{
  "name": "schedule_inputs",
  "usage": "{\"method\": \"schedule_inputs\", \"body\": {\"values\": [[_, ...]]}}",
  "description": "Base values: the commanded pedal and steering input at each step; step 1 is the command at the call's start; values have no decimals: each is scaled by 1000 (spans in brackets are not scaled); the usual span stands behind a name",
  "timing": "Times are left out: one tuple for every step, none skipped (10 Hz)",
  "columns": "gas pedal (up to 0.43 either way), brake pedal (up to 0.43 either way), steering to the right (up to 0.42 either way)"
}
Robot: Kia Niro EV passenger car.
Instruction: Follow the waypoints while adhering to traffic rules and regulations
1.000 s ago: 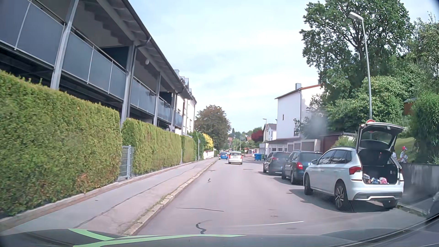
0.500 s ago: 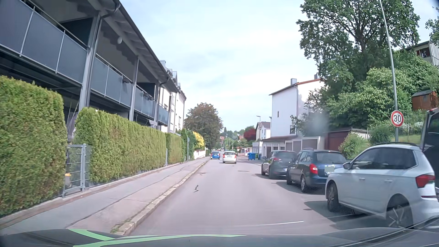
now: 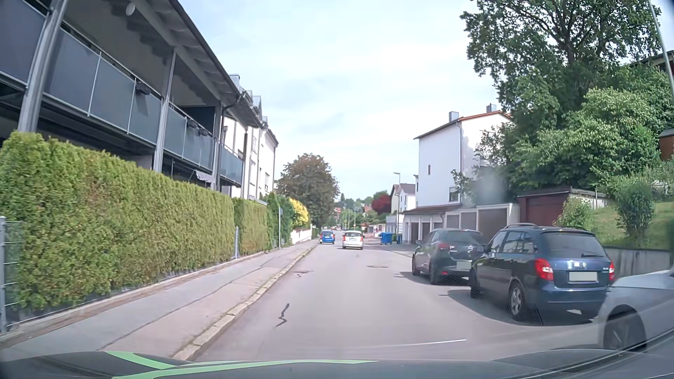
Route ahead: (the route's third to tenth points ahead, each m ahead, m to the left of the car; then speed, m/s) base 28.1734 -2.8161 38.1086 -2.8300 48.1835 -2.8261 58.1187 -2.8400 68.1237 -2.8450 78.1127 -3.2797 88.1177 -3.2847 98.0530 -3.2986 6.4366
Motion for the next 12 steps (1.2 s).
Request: {"method": "schedule_inputs", "body": {"values": [[130,0,9],[118,0,9],[110,0,9],[110,0,10],[110,0,10],[98,0,11],[98,0,12],[98,0,12],[98,0,13],[98,0,14],[98,0,15],[87,0,16]]}}
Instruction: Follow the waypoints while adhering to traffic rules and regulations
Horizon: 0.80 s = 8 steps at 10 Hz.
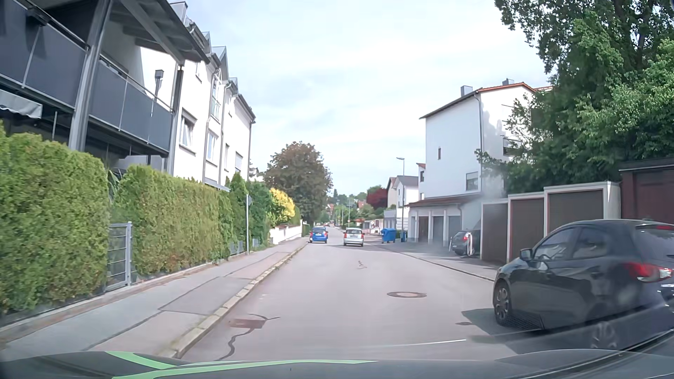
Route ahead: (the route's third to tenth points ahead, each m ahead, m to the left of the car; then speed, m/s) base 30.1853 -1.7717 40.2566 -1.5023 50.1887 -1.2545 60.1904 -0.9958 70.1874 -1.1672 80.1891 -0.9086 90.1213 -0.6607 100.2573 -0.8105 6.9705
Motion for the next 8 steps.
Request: {"method": "schedule_inputs", "body": {"values": [[87,0,17],[87,0,18],[87,0,19],[79,0,20],[79,0,22],[79,0,24],[79,0,24],[79,0,24]]}}
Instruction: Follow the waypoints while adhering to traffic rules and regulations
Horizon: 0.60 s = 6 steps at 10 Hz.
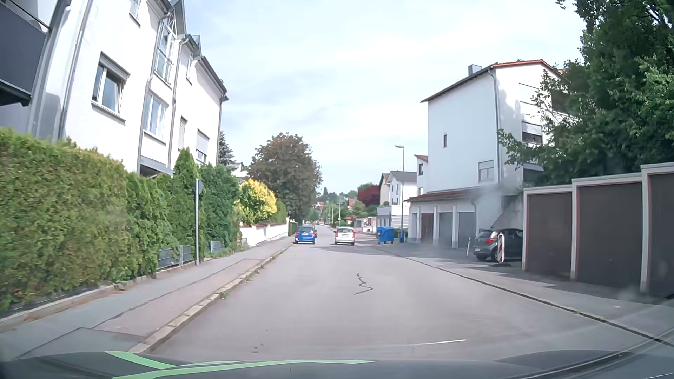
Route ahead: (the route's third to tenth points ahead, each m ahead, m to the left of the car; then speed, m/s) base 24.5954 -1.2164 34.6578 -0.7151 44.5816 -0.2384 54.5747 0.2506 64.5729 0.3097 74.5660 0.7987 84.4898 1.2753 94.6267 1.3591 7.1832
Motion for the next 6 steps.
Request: {"method": "schedule_inputs", "body": {"values": [[79,0,25],[67,0,25],[67,0,25],[67,0,25],[67,0,25],[67,0,24]]}}
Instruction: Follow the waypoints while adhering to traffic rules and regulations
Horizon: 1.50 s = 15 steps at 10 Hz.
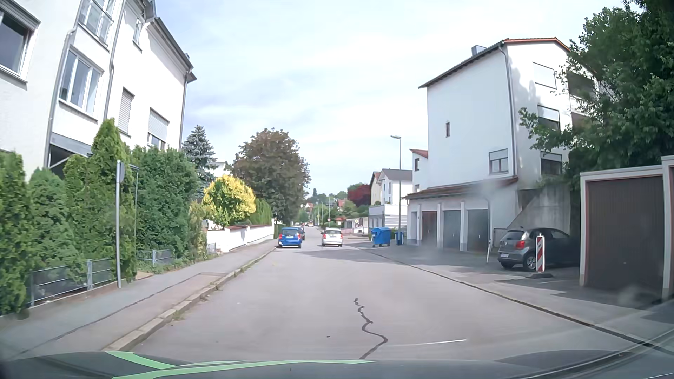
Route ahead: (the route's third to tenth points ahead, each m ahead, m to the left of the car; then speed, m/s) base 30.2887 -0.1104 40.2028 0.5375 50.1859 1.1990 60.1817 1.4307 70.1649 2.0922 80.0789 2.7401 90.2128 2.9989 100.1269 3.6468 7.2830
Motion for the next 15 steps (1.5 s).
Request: {"method": "schedule_inputs", "body": {"values": [[67,0,20],[67,0,18],[67,0,15],[67,0,13],[67,0,9],[67,0,6],[67,0,5],[67,0,4],[67,0,3],[67,0,2],[67,0,2],[59,0,-1],[59,0,-5],[47,0,-7],[47,0,-7]]}}
